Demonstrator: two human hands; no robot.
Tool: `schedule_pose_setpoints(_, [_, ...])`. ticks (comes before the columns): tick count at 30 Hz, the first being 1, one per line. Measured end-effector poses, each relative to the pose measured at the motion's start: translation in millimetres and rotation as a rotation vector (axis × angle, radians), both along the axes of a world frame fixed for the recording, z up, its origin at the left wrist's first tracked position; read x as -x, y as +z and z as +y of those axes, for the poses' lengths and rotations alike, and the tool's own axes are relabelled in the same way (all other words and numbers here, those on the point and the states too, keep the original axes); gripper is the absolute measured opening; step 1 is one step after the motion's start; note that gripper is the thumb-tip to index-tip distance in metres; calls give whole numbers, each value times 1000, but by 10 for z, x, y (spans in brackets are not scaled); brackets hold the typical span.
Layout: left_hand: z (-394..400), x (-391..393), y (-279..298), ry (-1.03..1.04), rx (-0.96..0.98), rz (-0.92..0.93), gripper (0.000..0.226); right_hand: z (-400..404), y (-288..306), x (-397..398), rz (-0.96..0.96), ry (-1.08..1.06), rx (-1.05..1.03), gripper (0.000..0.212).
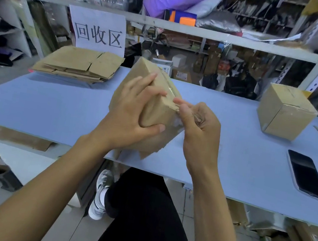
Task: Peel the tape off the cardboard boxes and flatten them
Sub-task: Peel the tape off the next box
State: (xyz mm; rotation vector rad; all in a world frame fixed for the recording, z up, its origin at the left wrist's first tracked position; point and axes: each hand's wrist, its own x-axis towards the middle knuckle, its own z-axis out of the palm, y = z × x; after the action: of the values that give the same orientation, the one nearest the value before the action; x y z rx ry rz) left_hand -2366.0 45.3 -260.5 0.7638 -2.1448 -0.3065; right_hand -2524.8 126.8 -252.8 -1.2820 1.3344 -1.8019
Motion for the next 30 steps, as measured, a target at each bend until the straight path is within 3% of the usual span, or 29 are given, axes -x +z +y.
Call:
schedule_pose_setpoints(6, [47,-87,-189,34,-195,228,63,-29,48,-90,261,1,-22,26])
schedule_pose_setpoints(9, [52,-66,-259,52,-182,267,58,-18,-31,-120,307,-26,26,27])
schedule_pose_setpoints(13, [20,16,-225,95,-19,170,50,-79,-140,-67,210,108,20,44])
schedule_pose_setpoints(18, [-16,19,-302,62,61,123,37,-125,-354,-122,378,-32,-27,26])
schedule_pose_setpoints(23, [-21,-66,-360,31,80,137,55,-185,-373,-30,318,5,-34,19])
schedule_pose_setpoints(27, [20,-171,-423,53,82,186,56,-192,-321,-31,439,48,-91,12])
schedule_pose_setpoints(30, [50,-285,-512,96,74,189,52,-194,-264,-96,454,85,-73,33])
